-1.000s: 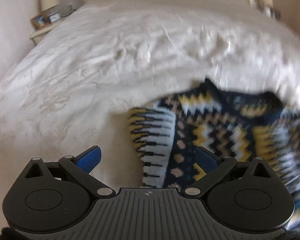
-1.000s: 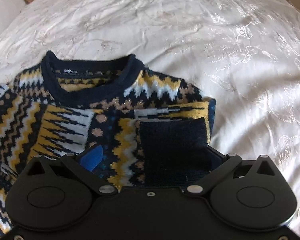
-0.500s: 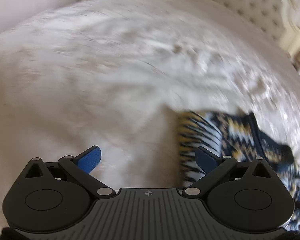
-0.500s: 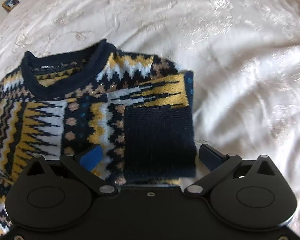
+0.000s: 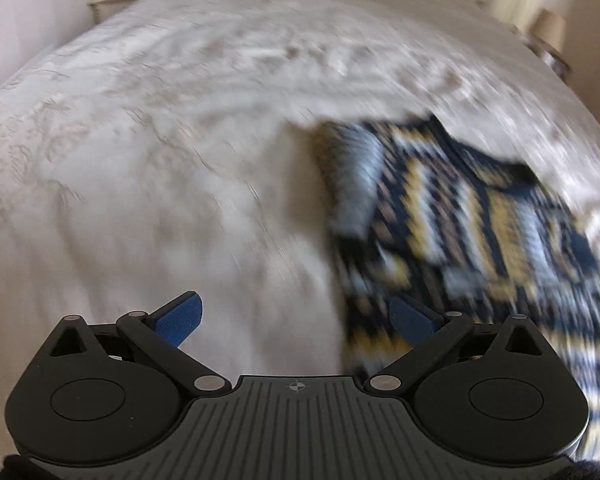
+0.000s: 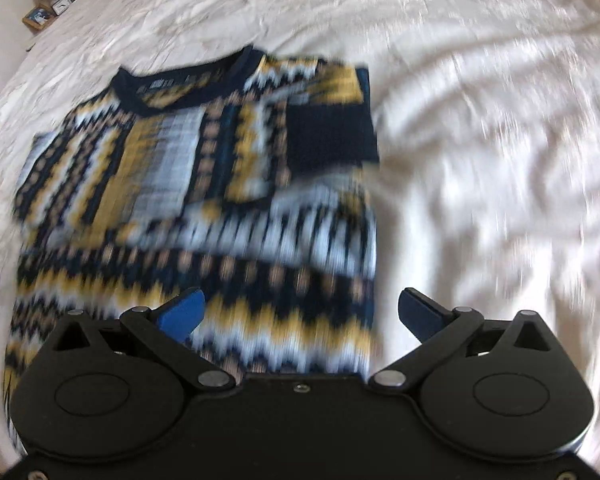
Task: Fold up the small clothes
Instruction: 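Move both open grippers to the dark ribbed hem of the sweater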
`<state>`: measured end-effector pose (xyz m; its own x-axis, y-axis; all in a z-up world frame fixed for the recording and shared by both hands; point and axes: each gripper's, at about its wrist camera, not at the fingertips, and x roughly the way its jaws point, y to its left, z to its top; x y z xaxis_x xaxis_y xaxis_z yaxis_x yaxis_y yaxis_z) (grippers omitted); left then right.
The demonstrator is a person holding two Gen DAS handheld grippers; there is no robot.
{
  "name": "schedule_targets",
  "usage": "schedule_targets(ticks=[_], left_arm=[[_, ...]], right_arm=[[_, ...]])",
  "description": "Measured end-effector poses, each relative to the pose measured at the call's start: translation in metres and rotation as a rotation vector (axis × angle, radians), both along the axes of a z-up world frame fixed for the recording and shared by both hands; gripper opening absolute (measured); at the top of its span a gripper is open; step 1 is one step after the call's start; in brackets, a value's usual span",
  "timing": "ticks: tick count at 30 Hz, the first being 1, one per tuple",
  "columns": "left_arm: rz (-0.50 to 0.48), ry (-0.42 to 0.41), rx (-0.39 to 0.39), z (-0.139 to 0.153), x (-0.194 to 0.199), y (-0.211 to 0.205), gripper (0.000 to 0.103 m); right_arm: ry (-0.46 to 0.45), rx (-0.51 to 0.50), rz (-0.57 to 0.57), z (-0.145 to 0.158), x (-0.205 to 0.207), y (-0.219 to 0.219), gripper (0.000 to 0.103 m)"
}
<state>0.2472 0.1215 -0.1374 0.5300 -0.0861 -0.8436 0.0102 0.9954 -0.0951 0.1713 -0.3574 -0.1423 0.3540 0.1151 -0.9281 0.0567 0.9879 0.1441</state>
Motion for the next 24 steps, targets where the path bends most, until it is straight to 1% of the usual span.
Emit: schedule_targets(ticks=[4, 7, 12, 19, 24], left_arm=[[-0.081, 0.036, -0.014, -0.007, -0.038, -0.014, 0.102], [-0.120, 0.056, -0.005, -0.010, -0.064, -0.022, 0.102], [-0.127, 0.074, -0.006, -0.013, -0.103, -0.027, 0.102], [-0.124, 0.072, 0.012, -0.018, -0.152, -0.042, 0.102], [-0.169, 0.071, 0.029, -0.028, -0.176, -0.054, 0.102]], right_arm=[[0.029, 0.031, -0.012, -0.005, -0.041, 0.002, 0.102], [0.051, 0.051, -0.034, -0.010, -0.070, 0.001, 0.102], [0.063, 0.076, -0.019, -0.011, -0.101, 0.001, 0.102], [0.051, 0.090, 0.080, -0.015, -0.139, 0.008, 0.102], [0.026, 0.112, 0.110, -0.013, -0.166, 0.011, 0.102]])
